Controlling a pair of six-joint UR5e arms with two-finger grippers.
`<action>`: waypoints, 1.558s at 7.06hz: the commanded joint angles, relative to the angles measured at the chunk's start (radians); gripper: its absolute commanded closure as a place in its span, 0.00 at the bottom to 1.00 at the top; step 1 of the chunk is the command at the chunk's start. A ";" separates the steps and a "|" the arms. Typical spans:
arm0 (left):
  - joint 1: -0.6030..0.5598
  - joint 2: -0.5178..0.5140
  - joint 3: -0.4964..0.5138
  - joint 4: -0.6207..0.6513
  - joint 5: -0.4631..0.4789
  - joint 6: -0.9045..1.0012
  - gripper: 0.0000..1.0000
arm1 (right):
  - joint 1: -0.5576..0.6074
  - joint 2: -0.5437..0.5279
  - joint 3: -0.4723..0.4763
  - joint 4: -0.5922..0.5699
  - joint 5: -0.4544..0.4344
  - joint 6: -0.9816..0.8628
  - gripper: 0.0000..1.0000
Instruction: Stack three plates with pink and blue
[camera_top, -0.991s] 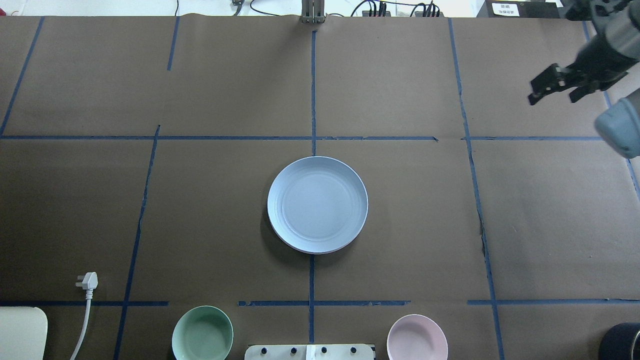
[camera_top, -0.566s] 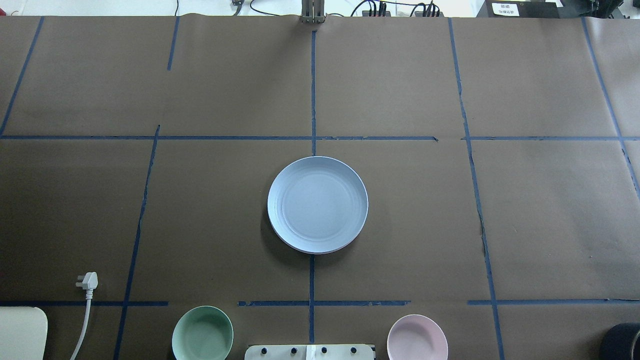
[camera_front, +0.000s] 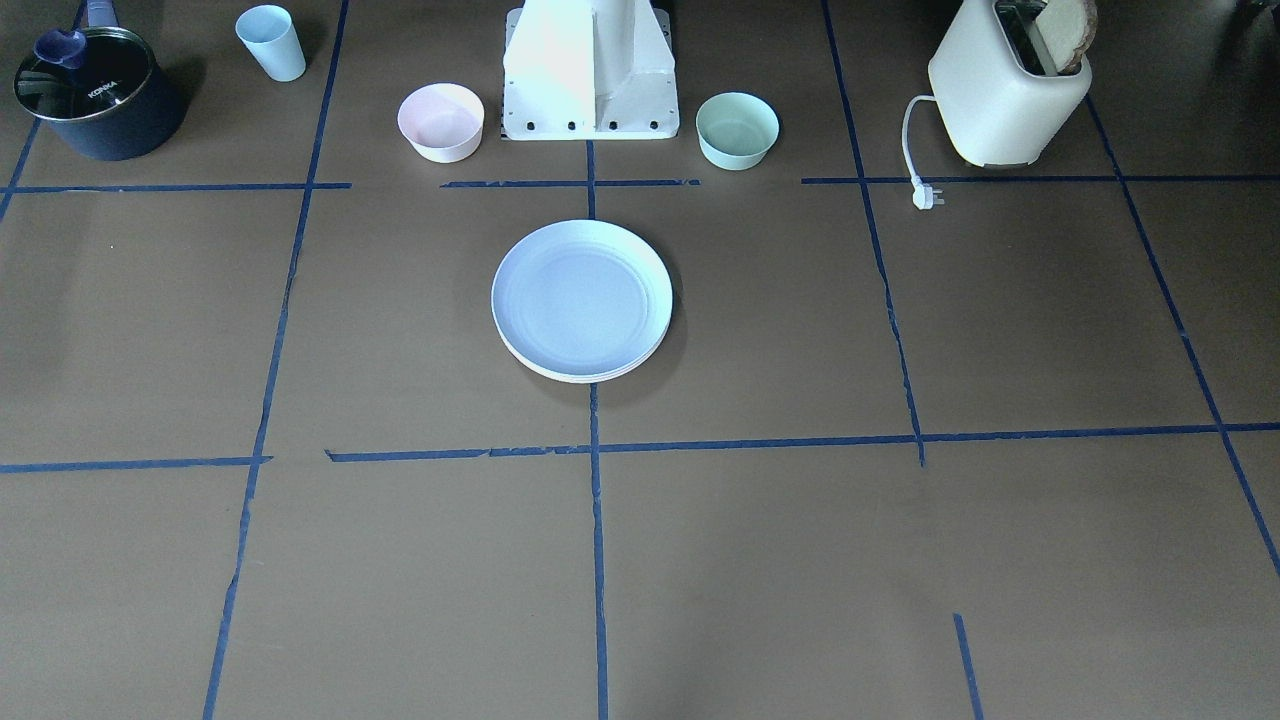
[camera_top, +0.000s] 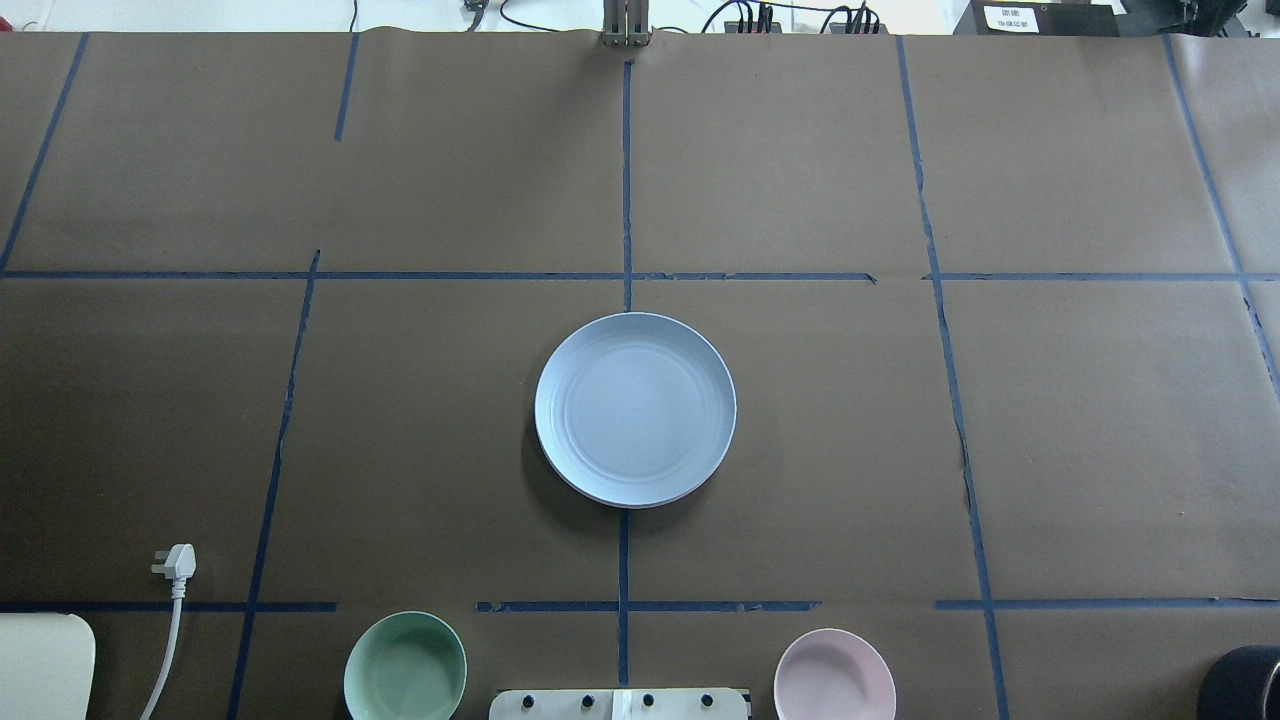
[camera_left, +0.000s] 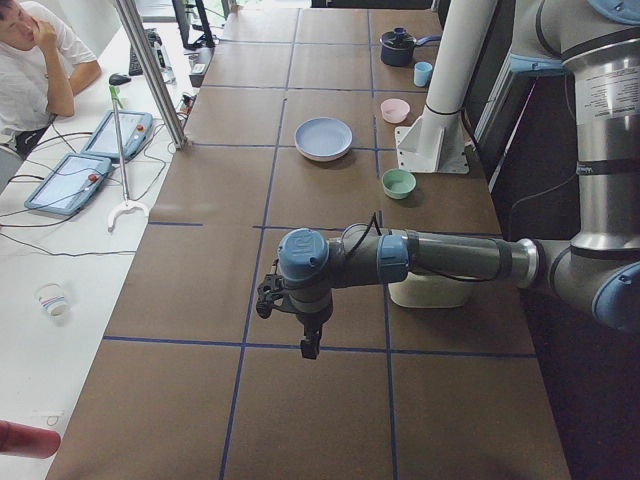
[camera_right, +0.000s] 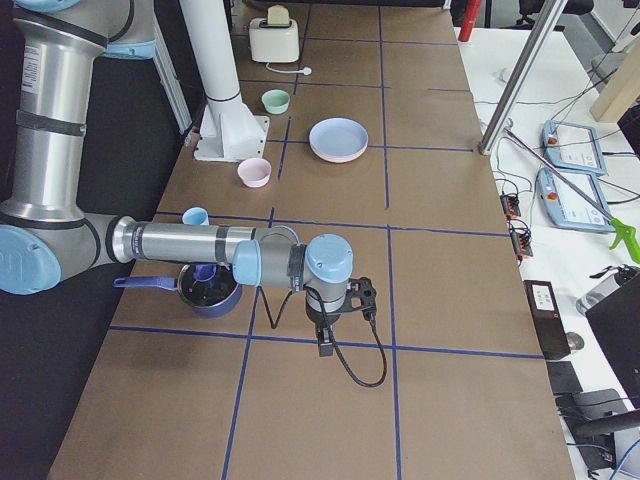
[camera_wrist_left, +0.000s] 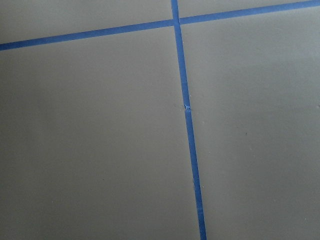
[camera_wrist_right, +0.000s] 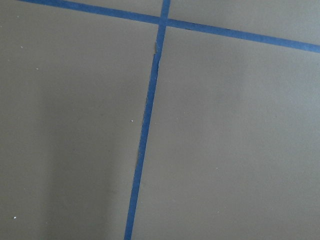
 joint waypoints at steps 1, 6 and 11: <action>0.000 0.001 0.003 0.001 0.011 -0.001 0.00 | 0.002 -0.003 -0.005 0.000 0.008 0.003 0.00; 0.001 0.024 0.003 0.007 0.006 -0.001 0.00 | 0.000 -0.005 -0.003 0.000 0.015 0.003 0.00; 0.001 0.036 0.003 0.007 0.005 0.001 0.00 | 0.000 -0.009 -0.003 0.000 0.017 0.001 0.00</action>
